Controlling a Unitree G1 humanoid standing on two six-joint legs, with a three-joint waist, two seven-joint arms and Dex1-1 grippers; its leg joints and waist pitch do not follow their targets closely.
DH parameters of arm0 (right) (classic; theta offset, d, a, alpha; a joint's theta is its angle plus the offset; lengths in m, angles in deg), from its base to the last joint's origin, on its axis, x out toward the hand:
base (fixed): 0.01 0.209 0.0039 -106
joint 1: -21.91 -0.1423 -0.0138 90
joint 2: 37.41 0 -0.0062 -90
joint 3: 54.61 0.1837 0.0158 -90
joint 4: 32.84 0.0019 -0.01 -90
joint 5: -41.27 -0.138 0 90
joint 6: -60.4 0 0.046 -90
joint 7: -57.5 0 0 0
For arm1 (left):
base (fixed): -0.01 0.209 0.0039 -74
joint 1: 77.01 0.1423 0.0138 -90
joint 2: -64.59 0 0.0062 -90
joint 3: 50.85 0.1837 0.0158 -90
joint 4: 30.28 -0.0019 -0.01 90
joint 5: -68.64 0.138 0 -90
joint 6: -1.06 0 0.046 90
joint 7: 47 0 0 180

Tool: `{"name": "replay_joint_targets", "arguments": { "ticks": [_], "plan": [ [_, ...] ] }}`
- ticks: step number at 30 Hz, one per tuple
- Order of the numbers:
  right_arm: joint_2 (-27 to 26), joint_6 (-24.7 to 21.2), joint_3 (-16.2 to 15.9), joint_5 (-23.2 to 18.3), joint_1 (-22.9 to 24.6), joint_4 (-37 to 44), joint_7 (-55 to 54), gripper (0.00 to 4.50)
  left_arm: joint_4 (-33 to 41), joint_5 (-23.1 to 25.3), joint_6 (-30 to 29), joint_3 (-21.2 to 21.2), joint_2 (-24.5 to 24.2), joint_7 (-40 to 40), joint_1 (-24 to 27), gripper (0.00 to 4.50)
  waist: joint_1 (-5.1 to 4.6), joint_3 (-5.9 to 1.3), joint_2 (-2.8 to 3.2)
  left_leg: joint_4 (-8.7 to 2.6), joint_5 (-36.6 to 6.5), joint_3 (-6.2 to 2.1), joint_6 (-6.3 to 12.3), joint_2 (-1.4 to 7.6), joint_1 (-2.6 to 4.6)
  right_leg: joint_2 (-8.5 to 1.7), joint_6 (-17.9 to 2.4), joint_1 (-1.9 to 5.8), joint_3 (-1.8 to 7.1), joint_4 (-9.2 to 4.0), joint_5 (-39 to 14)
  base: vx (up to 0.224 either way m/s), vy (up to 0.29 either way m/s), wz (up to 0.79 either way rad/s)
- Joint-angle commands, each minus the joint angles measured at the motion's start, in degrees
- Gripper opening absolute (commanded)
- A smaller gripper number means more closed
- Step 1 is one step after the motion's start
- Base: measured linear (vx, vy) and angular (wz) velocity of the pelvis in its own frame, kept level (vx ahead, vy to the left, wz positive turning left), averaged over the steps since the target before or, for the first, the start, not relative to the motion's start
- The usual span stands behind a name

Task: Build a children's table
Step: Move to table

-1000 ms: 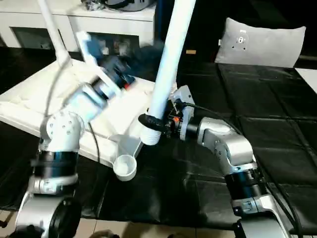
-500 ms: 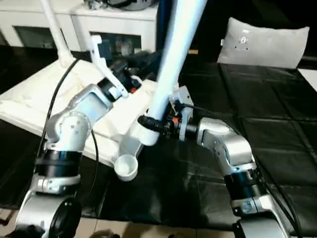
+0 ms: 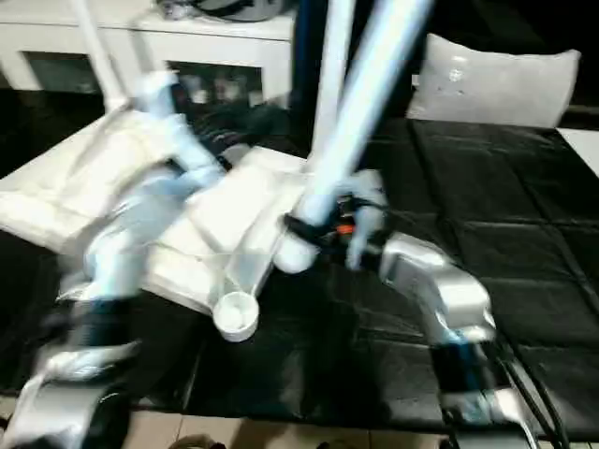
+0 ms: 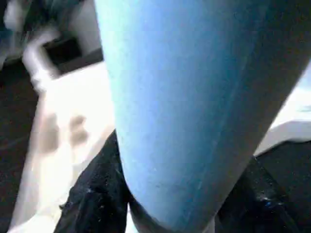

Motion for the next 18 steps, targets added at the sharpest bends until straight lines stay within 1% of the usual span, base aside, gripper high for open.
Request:
{"name": "replay_joint_targets", "arguments": {
  "ticks": [1,2,3,4,5,6,7,8,9,10,11,12,13,14,16,17,18],
  "plan": [
    [-1.56,0.45,3.07,2.48,0.65,4.35,-7.94,1.88,3.12,4.39,-0.39,1.61,-3.36,-0.97,2.15,4.50,-0.02,-4.01,0.42,-4.74,-5.42,-1.00,0.51,3.27,0.07,-3.90,-7.24,3.66,2.81,-4.17,-13.78,0.000,0.000,0.00],
    [-2.20,-1.18,3.71,3.80,1.65,6.05,-11.50,1.88,4.34,5.62,-0.35,1.45,-4.82,-1.38,4.08,4.50,-0.34,-3.94,0.35,-4.87,-6.70,-0.90,0.03,3.10,0.15,-3.78,-6.94,3.63,2.72,-4.40,-15.58,0.000,0.000,0.00],
    [-2.53,-2.50,3.98,4.53,2.31,7.12,-13.47,1.88,5.12,6.03,-0.40,1.17,-5.52,-1.64,5.21,4.50,-0.30,-3.92,0.45,-4.88,-7.27,-0.93,-0.43,3.22,0.39,-3.82,-6.93,3.50,2.77,-4.38,-16.05,0.000,0.000,0.00],
    [-2.72,-3.08,3.87,4.85,2.99,7.86,-14.09,1.88,5.46,6.46,-0.61,1.05,-5.88,-2.07,5.92,4.50,-0.47,-3.85,0.44,-5.00,-7.42,-0.97,-0.72,3.20,0.27,-3.77,-7.01,3.62,2.80,-4.33,-16.16,0.000,0.000,0.00],
    [-3.43,-4.64,3.33,5.37,5.38,10.42,-15.68,1.88,6.24,8.51,-0.52,0.89,-7.04,-3.89,8.26,4.50,-0.53,-3.72,0.62,-5.12,-9.05,-0.92,-1.21,3.13,0.35,-3.62,-6.87,3.51,2.86,-4.53,-16.81,0.000,0.000,0.00],
    [-3.74,-4.97,3.22,5.23,6.06,11.14,-15.90,1.88,6.38,9.28,-0.21,0.89,-7.32,-4.43,8.94,4.50,-0.47,-3.72,0.60,-5.13,-9.56,-0.93,-1.20,3.18,0.37,-3.66,-6.69,3.51,2.90,-4.60,-16.90,0.000,0.000,0.00],
    [-3.84,-5.06,3.19,5.18,6.25,11.35,-15.97,1.88,6.42,9.52,-0.09,0.89,-7.40,-4.59,9.14,4.50,-0.53,-3.58,0.63,-5.25,-11.24,-0.90,-1.14,3.03,0.38,-3.70,-6.19,3.38,2.86,-4.83,-19.00,0.000,0.000,0.00],
    [-4.48,-4.46,2.35,6.18,8.26,13.13,-17.11,1.88,7.31,11.13,1.16,0.55,-7.95,-5.54,11.90,4.50,-0.45,-3.75,0.33,-5.17,-11.44,-0.92,-1.13,3.02,0.54,-3.82,-5.85,3.36,2.91,-4.99,-19.59,0.000,0.000,0.00],
    [-4.64,-4.01,1.69,7.39,9.27,13.91,-18.07,1.88,8.07,11.86,1.99,0.40,-8.13,-5.76,13.67,4.50,-0.33,-3.68,0.50,-5.27,-11.37,-1.00,-1.18,3.21,0.49,-3.89,-6.01,3.22,2.99,-4.87,-19.02,0.000,0.000,0.00],
    [-4.65,-4.00,1.68,7.42,9.29,13.93,-18.09,1.88,8.09,11.87,2.01,0.40,-8.13,-5.77,13.71,4.50,-0.47,-3.51,0.56,-5.39,-11.68,-1.04,-1.21,3.23,0.34,-3.84,-6.08,3.17,2.97,-4.91,-19.07,0.000,0.000,0.00],
    [-4.70,-2.94,0.97,9.57,10.14,14.46,-19.79,1.88,8.98,12.38,2.30,0.04,-7.92,-6.55,15.27,4.50,-0.53,-3.40,0.53,-5.48,-13.29,-1.10,-1.53,3.24,0.38,-3.91,-5.27,3.10,2.95,-5.08,-21.45,0.000,0.000,0.00],
    [-4.73,-2.53,0.71,10.30,10.45,14.64,-20.50,1.88,9.28,12.64,2.46,-0.05,-7.82,-6.91,15.79,4.50,-0.60,-3.44,0.48,-5.47,-13.06,-1.03,-1.67,3.15,0.33,-3.84,-5.09,3.07,2.99,-5.16,-21.32,0.000,0.000,0.00],
    [-4.86,-1.29,0.57,12.03,10.87,14.63,-22.23,1.88,9.88,11.99,2.08,-0.81,-6.89,-7.79,16.67,4.50,-0.72,-3.13,0.40,-5.62,-13.85,-1.03,-1.76,3.10,0.30,-3.78,-4.74,2.88,3.03,-5.31,-22.29,0.000,0.000,0.00],
    [-4.51,0.20,0.35,13.90,11.40,14.42,-23.42,1.88,10.72,11.64,2.02,-1.25,-5.97,-8.68,17.89,4.50,-0.78,-2.97,0.26,-5.59,-15.13,-1.04,-2.01,3.05,0.35,-3.90,-4.15,2.76,2.95,-5.52,-24.84,0.000,0.000,0.00],
    [-4.82,1.42,0.82,14.16,11.64,14.31,-24.02,1.88,11.29,11.72,2.14,-1.07,-5.61,-9.05,18.71,4.50,-0.80,-2.91,0.28,-5.56,-15.92,-1.03,-1.88,3.01,0.50,-4.00,-3.49,2.58,2.99,-5.86,-26.66,0.000,0.000,0.00],
    [-5.40,2.19,1.53,13.84,11.78,14.43,-24.67,1.88,11.95,11.79,2.09,-0.61,-5.40,-9.24,19.51,4.50,-0.82,-2.92,0.30,-5.54,-16.22,-1.07,-1.33,2.87,0.50,-3.89,-2.62,2.46,3.03,-5.99,-27.13,0.000,0.000,0.00],
    [-5.72,2.62,1.92,13.46,11.97,14.98,-24.90,1.88,12.76,11.99,2.06,0.12,-5.22,-9.54,20.36,4.50,-0.84,-2.94,0.30,-5.62,-15.95,-1.16,-1.19,2.87,0.36,-3.80,-2.50,2.54,3.00,-5.86,-26.65,0.000,0.000,0.00]
  ]
}}
